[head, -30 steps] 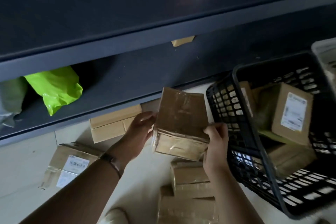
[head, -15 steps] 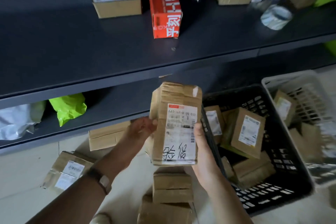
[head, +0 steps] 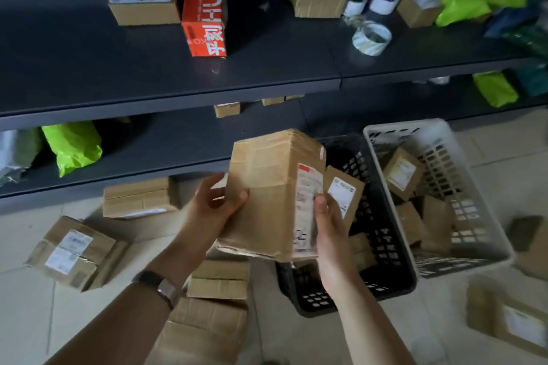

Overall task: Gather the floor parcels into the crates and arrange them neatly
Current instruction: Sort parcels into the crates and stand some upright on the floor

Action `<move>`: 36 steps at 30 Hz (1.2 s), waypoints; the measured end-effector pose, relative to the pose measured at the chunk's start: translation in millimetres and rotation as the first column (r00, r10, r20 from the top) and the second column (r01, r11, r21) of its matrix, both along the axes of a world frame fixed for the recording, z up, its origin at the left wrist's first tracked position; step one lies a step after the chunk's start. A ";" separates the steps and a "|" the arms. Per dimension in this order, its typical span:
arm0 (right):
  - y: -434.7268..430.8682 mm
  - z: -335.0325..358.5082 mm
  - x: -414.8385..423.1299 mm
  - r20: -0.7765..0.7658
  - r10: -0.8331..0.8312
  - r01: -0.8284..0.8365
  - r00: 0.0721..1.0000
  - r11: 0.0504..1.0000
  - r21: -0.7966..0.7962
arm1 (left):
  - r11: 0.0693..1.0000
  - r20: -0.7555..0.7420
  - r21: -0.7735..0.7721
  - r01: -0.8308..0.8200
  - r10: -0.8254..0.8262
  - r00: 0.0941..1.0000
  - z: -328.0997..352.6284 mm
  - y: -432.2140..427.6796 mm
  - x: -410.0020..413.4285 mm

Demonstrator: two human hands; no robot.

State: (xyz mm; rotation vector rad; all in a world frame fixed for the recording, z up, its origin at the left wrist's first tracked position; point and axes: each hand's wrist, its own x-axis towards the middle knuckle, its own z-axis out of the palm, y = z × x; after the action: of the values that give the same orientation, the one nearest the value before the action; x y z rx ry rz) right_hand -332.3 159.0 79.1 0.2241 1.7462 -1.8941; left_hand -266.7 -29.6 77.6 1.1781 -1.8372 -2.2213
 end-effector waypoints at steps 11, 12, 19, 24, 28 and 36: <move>88.3 -5.0 -8.0 0.369 -0.024 0.127 0.929 0.958 -0.258 | 0.978 -0.030 -0.116 0.175 -0.180 0.983 11.1 59.4 -24.6; 96.2 -7.6 -7.2 0.417 -0.048 0.203 0.908 0.920 -0.335 | 0.976 0.062 -0.103 0.194 -0.188 0.980 12.2 64.7 -29.2; 121.3 -39.8 -10.2 0.411 -0.220 0.294 0.884 0.947 -0.126 | 0.872 0.118 0.354 0.339 -0.401 0.908 15.6 122.0 -56.0; 141.3 -35.3 -24.3 0.430 -0.299 0.387 0.852 0.913 -0.131 | 0.880 0.151 0.195 0.433 -0.463 0.873 3.8 167.9 -71.1; 163.1 -46.0 -42.2 0.285 -0.400 0.398 0.871 0.915 0.068 | 0.923 0.267 0.004 0.385 -0.372 0.889 -30.5 182.3 -74.2; 160.4 -72.1 -26.6 0.171 -0.056 -0.049 0.984 0.831 0.554 | 0.907 0.441 0.151 0.393 -0.418 0.794 -51.7 179.6 -42.9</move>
State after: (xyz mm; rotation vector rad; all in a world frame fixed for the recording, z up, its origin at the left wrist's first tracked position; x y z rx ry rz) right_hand -358.9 319.5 7.0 0.5957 2.1251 -1.2659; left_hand -309.5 149.9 25.9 1.5692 -2.4343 -2.3511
